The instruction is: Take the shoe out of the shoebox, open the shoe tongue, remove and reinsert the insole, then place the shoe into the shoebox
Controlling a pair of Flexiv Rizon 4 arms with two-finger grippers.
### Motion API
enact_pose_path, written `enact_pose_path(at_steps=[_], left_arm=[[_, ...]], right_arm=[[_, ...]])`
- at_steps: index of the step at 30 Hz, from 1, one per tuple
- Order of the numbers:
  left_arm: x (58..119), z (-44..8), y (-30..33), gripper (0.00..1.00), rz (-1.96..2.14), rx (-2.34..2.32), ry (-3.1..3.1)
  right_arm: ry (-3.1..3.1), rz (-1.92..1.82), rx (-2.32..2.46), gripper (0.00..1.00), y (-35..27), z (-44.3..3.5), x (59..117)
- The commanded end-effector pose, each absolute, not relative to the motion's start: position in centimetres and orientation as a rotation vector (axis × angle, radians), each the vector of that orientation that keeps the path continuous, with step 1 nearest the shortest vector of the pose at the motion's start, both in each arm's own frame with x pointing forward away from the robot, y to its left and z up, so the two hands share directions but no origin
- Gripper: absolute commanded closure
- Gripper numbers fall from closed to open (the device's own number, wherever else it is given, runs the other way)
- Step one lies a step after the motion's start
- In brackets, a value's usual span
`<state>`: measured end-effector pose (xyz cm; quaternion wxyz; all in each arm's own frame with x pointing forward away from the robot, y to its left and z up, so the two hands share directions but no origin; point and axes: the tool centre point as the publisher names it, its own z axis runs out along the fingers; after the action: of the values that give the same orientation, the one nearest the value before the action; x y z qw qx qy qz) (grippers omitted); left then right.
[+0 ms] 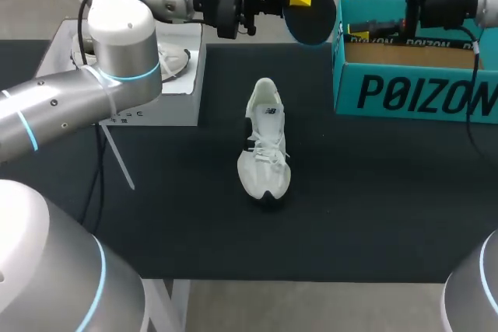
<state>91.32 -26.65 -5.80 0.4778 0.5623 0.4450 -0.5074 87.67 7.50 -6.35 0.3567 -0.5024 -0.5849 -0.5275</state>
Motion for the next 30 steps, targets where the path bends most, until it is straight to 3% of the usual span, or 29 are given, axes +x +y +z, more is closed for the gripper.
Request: enact_pose_path(at_steps=[1,4,8,10,12,16,22,30], left_arm=[[91.5,-5.9,-27.4,1.00,-1.238,1.372,1.078],[91.6,-5.9,-27.6,1.00,-1.228,1.371,1.067],[91.6,-6.2,-28.0,1.00,-1.224,1.368,1.051],[91.6,-6.2,-28.2,1.00,-1.227,1.360,1.039],[91.6,-6.2,-28.2,1.00,-1.221,1.359,1.038],[91.5,-6.2,-28.1,1.00,-1.214,1.353,1.039],[91.4,-6.4,-28.2,1.00,-1.192,1.333,1.042],[91.3,-6.4,-28.5,1.00,-1.195,1.337,1.037]], right_arm=[[-1.509,-1.364,-1.298,0.00,8.8,-6.7,87.8],[-1.497,-1.347,-1.303,0.00,9.4,-6.7,87.9],[-1.493,-1.353,-1.299,0.11,9.9,-6.5,88.0],[-1.491,-1.354,-1.300,0.24,10.1,-6.4,88.1],[-1.494,-1.352,-1.303,0.49,10.1,-6.4,88.3],[-1.480,-1.355,-1.313,0.63,10.1,-6.6,88.5],[-1.460,-1.366,-1.338,0.73,10.3,-6.8,88.8],[-1.451,-1.365,-1.354,0.73,10.6,-7.1,89.1]])
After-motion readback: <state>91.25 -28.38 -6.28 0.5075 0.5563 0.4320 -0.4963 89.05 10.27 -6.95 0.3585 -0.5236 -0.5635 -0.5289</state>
